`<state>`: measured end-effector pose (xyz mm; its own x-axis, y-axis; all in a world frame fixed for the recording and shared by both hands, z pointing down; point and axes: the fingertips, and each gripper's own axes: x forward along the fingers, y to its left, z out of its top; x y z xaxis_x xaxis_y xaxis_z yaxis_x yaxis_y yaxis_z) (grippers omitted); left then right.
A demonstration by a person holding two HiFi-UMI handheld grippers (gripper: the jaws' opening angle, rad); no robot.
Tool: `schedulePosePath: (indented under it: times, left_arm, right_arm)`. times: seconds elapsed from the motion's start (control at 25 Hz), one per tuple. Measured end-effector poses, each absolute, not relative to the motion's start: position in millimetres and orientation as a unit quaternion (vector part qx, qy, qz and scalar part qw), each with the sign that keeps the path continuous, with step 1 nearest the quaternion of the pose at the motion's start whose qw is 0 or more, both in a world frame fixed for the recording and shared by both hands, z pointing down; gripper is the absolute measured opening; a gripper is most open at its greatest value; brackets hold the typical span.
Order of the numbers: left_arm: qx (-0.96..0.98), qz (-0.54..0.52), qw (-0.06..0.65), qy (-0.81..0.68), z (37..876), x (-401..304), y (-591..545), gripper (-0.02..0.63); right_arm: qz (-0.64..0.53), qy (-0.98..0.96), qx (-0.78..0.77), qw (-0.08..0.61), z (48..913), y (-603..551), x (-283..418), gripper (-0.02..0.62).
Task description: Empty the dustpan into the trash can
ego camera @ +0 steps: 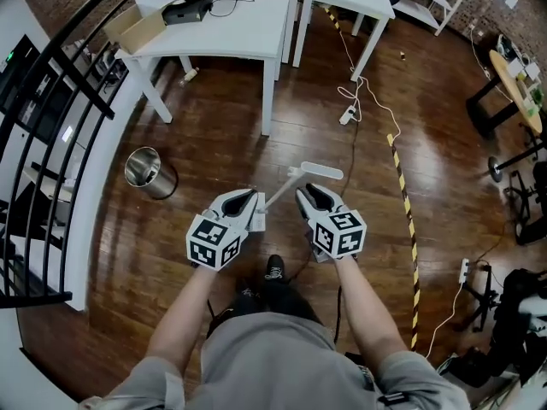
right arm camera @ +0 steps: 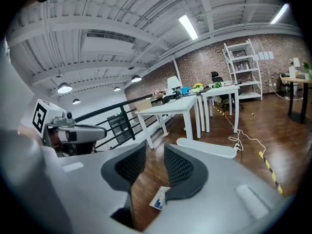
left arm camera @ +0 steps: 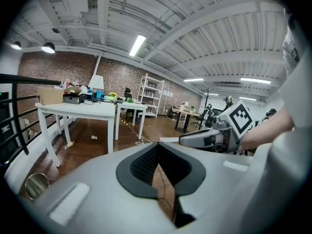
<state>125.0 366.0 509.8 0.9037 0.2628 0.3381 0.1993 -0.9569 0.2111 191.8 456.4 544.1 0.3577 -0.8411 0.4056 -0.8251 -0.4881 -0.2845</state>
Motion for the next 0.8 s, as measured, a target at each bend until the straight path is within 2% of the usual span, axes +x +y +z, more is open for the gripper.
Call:
schedulePosePath:
  times: [0.36,0.8]
  left_arm:
    - [0.966,0.212,0.107,0.103,549.8,147.9,356.1,0.005]
    - [0.960,0.235,0.133,0.069,571.1,141.7,338.1,0.006]
  right_arm:
    - [-0.308,0.496,-0.812,-0.007,636.6,431.5,252.0,0.237]
    - [-0.311,0.519,-0.796,-0.029,653.2,390.6,269.6,0.240]
